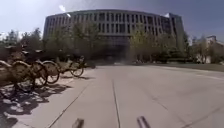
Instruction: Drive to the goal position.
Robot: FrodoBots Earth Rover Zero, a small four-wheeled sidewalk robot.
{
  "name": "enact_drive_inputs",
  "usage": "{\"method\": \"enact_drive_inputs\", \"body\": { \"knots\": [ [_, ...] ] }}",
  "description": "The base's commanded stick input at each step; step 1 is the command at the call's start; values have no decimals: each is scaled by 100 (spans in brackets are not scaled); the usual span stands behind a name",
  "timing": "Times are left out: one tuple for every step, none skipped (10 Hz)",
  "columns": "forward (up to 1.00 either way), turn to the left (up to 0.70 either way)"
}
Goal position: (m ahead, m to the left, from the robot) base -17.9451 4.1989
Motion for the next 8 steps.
{"method": "enact_drive_inputs", "body": {
  "knots": [
    [-70, 3],
    [-70, 33],
    [-70, 35],
    [-70, 35],
    [-70, 35],
    [-70, 35],
    [-70, 35],
    [-70, 35]
  ]
}}
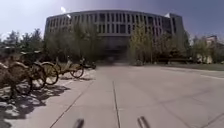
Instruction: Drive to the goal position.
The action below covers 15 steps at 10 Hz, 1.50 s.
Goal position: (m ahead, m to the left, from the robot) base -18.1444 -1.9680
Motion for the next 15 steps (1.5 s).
{"method": "enact_drive_inputs", "body": {
  "knots": [
    [-70, 35],
    [-70, 35],
    [-70, 35],
    [-70, 35],
    [-70, 35],
    [-70, 35],
    [-70, 35],
    [-70, 35],
    [-70, 35],
    [-70, 35],
    [-70, 35],
    [-70, 35],
    [-70, 35],
    [-70, 35],
    [-70, 35]
  ]
}}
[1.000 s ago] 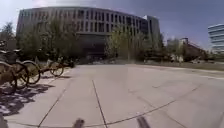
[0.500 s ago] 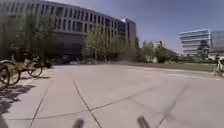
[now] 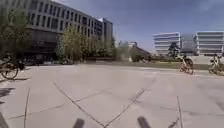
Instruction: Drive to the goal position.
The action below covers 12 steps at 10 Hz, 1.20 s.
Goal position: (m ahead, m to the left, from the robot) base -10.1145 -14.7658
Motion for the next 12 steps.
{"method": "enact_drive_inputs", "body": {
  "knots": [
    [-70, 35],
    [-70, 35],
    [-70, 35],
    [-70, 35],
    [-70, 35],
    [-70, 35],
    [-70, 35],
    [-70, 35],
    [-70, 35],
    [-70, 35],
    [-70, 35],
    [-70, 35]
  ]
}}
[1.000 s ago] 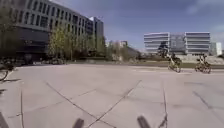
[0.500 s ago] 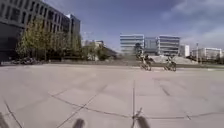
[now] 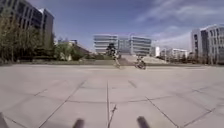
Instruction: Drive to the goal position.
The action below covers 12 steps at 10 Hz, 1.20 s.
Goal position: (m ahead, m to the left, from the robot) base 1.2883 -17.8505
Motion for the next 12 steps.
{"method": "enact_drive_inputs", "body": {
  "knots": [
    [-70, 35],
    [-70, 35],
    [-70, 35],
    [-70, 35],
    [-70, 35],
    [-70, 35],
    [-70, 25],
    [-39, 8],
    [1, 0],
    [3, 0],
    [1, 0],
    [0, 0]
  ]
}}
